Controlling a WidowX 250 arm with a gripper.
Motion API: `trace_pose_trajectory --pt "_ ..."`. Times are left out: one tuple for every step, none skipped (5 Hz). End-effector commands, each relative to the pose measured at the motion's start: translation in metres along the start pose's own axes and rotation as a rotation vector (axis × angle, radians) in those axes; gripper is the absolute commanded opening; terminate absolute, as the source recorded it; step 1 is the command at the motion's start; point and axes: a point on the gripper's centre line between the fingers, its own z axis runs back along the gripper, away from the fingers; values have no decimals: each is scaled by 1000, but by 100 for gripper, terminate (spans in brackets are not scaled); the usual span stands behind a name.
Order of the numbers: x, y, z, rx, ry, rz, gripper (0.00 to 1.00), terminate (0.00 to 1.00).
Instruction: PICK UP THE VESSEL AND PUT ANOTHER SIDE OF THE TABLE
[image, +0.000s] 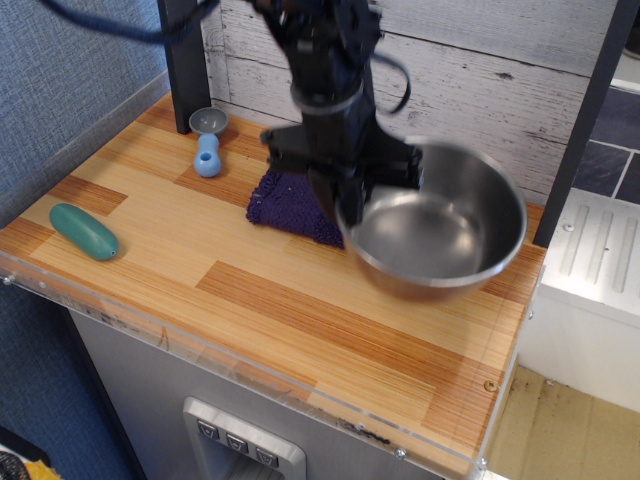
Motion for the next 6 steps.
trace_pose_trajectory --pt "-21 20 1 33 -12 -11 0 0" --pt "-34 23 -5 38 22 8 0 0" --pt "-46 24 -14 51 59 -1 0 0" --pt "-48 24 -15 49 75 2 0 0" --pt "-49 25 -16 81 137 21 100 0" --pt "-49 28 -16 90 139 21 100 0"
